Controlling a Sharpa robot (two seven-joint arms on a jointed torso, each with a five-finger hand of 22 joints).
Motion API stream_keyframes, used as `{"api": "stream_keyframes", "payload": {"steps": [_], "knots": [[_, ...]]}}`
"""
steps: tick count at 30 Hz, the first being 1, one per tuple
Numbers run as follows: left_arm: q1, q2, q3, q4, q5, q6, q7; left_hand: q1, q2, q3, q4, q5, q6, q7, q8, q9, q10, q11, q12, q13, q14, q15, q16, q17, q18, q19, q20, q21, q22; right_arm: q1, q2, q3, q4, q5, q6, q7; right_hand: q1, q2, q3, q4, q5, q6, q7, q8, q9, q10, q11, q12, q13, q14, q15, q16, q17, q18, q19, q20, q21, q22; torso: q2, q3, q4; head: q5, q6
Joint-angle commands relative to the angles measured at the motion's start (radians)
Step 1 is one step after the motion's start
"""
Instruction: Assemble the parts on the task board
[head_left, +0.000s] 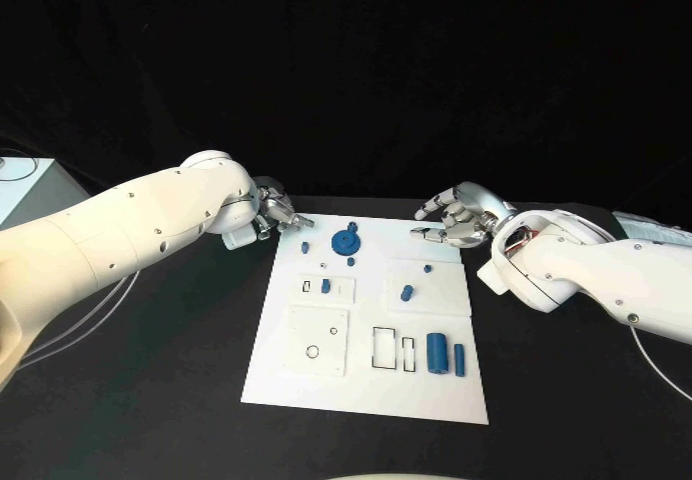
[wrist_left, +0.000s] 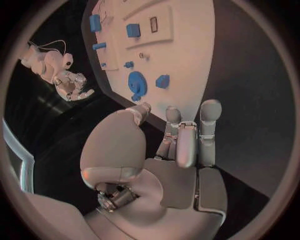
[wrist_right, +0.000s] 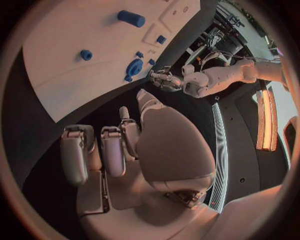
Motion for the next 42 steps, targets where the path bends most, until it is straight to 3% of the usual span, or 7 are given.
{"api": "stream_keyframes", "payload": {"steps": [1, 13, 30, 42], "knots": [[-0.003, 0.004, -0.002, 0.0, -0.011, 0.048, 0.024, 0.001, 0.003, 0.0, -0.004, -0.004, 0.004, 0.001, -0.003, -0.001, -0.009, 0.002, 0.0, -0.001, 0.001, 0.005, 0.002, -0.002, 0.015, -0.002, 0.004, -0.001, -0.001, 0.0, -0.002, 0.0, 0.002, 0.002, 0.004, 0.014, -0.009, 0.006, 0.008, 0.001, 0.008, -0.008, 0.002, 0.002, -0.002, -0.006, -0.002, -0.001, 0.062, 0.078, 0.006, -0.003, 0.161, 0.014, 0.07, 0.004, -0.005, 0.212, -0.001, -0.0009, 0.0014, 0.0, -0.001], [-0.015, 0.005, -0.011, -0.004, 0.029, 0.069, 0.043, 0.012, 0.008, 0.006, -0.003, -0.004, 0.004, 0.002, -0.005, -0.007, -0.022, 0.003, -0.007, -0.014, -0.001, 0.006, 0.001, -0.004, 0.016, -0.007, 0.005, -0.005, -0.007, 0.0, -0.003, 0.0, 0.001, 0.004, 0.004, 0.016, -0.009, 0.006, 0.008, 0.001, 0.008, -0.008, 0.002, 0.002, -0.002, -0.006, -0.002, -0.001, 0.062, 0.078, 0.006, -0.003, 0.161, 0.014, 0.07, 0.004, -0.005, 0.212, -0.001, -0.0003, 0.0007, 0.003, -0.003], [-0.018, -0.002, -0.015, 0.006, 0.045, 0.118, 0.04, 0.03, 0.009, 0.016, -0.005, -0.004, 0.009, 0.003, -0.006, -0.014, -0.027, 0.004, -0.005, -0.015, -0.002, 0.007, 0.003, -0.002, 0.016, -0.009, 0.007, -0.004, -0.006, 0.0, -0.001, 0.0, -0.001, 0.004, 0.005, 0.016, -0.009, 0.006, 0.008, 0.001, 0.008, -0.008, 0.002, 0.002, -0.002, -0.006, -0.002, -0.001, 0.062, 0.078, 0.006, -0.003, 0.161, 0.014, 0.07, 0.004, -0.005, 0.212, -0.001, 0.0001, -0.0001, 0.003, -0.003], [-0.019, -0.004, -0.016, 0.009, 0.046, 0.115, 0.034, 0.051, 0.016, 0.032, -0.004, -0.004, 0.041, -0.007, 0.017, -0.012, -0.021, -0.004, 0.003, -0.008, 0.0, 0.002, 0.008, 0.005, 0.015, -0.007, 0.005, 0.001, 0.002, 0.0, 0.002, 0.0, -0.004, 0.004, 0.007, 0.015, -0.011, 0.007, 0.011, 0.0, 0.009, -0.009, 0.002, 0.002, -0.002, -0.005, -0.002, 0.001, 0.063, 0.078, 0.006, -0.003, 0.161, 0.014, 0.07, 0.004, -0.005, 0.213, 0.0, 0.0001, 0.0004, 0.005, -0.001]]}}
